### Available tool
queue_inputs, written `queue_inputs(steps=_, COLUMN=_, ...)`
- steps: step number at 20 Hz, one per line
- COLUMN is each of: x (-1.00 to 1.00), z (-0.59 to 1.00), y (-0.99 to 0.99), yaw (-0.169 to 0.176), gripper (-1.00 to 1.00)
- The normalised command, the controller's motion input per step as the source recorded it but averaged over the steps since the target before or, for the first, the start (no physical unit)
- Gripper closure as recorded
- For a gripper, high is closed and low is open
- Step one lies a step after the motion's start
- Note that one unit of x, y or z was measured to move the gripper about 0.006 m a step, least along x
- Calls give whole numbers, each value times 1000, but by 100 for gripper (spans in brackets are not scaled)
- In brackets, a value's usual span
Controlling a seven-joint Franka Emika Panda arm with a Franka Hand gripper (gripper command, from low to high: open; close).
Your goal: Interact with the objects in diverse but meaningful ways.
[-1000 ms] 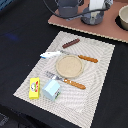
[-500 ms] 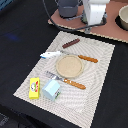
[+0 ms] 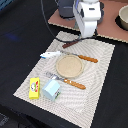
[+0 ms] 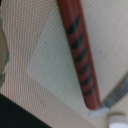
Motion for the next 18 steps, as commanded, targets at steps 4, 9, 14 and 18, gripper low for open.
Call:
queue_inputs(steps=4, x=-559, z=-473, y=-77, yaw=79, gripper=-100)
queue_inputs(steps=9, x=-291, z=-307, y=-124, yaw=74, gripper=100)
queue_inputs(steps=14, x=-159, z=-242, y=-122, yaw=69, gripper=100)
queue_inputs(steps=18, x=-109, z=-189, y=-89, yaw=67, gripper=100)
